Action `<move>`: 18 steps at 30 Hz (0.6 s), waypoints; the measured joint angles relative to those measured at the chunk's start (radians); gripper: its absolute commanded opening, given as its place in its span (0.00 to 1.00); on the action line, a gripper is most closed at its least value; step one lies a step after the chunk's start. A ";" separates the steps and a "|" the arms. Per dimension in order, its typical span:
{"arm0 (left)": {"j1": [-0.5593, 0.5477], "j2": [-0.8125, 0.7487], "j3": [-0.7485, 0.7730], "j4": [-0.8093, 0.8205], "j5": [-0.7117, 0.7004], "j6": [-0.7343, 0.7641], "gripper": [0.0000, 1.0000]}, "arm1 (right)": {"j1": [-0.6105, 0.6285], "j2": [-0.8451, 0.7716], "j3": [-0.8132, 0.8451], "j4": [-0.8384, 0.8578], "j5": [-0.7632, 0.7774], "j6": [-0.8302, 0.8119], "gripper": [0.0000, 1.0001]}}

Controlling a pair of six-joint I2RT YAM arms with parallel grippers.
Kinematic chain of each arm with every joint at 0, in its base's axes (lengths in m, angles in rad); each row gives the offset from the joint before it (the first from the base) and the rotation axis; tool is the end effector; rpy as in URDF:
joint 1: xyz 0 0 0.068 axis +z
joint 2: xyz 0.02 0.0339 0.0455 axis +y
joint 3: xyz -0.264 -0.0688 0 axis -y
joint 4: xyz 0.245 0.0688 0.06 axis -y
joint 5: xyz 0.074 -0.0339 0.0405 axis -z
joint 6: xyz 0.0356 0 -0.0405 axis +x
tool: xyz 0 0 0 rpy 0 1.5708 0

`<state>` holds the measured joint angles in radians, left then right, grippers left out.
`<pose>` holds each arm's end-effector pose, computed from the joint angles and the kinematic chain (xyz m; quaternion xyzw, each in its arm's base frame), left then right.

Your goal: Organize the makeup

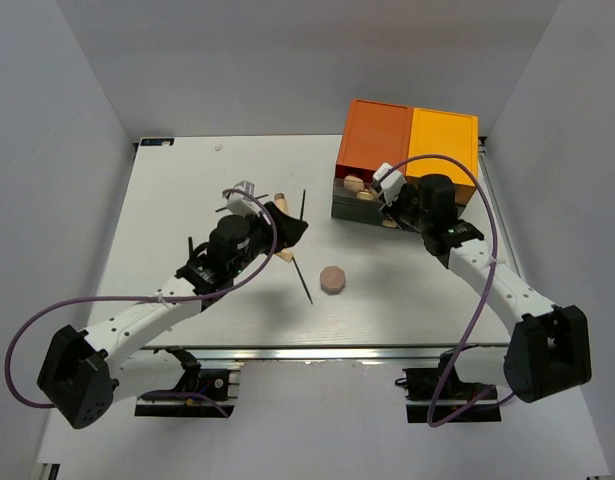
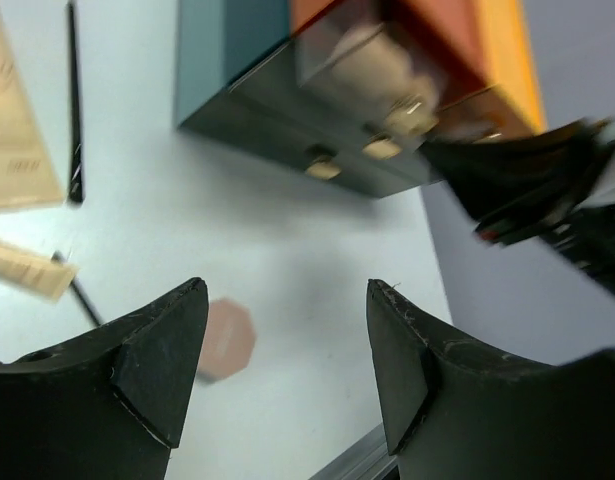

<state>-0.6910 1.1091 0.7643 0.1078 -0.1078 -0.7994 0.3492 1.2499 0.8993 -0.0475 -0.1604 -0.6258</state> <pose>0.2025 -0.1625 0.2978 -0.0758 0.7816 -0.3877 0.4826 0.2687 0.1039 0.2939 -0.4281 0.7128 -0.0099 0.5555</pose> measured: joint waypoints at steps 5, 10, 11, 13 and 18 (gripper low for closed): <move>0.000 0.043 -0.078 0.042 0.003 -0.077 0.74 | 0.001 0.088 0.037 0.084 0.106 0.071 0.00; 0.000 0.126 -0.045 0.121 0.034 -0.100 0.73 | 0.005 0.161 0.102 0.105 0.174 0.126 0.00; 0.000 0.143 -0.036 0.132 0.041 -0.100 0.73 | 0.007 0.161 0.102 0.104 0.174 0.130 0.00; 0.000 0.165 -0.026 0.151 0.050 -0.101 0.74 | 0.006 0.142 0.101 0.100 0.154 0.141 0.01; 0.000 0.177 -0.025 0.167 0.065 -0.109 0.84 | -0.022 -0.025 0.074 0.050 0.037 0.220 0.55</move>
<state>-0.6910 1.2861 0.7395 0.2745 -0.0425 -0.9085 0.3275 1.2251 0.9737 0.0029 -0.1230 -0.4053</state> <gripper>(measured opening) 0.806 0.440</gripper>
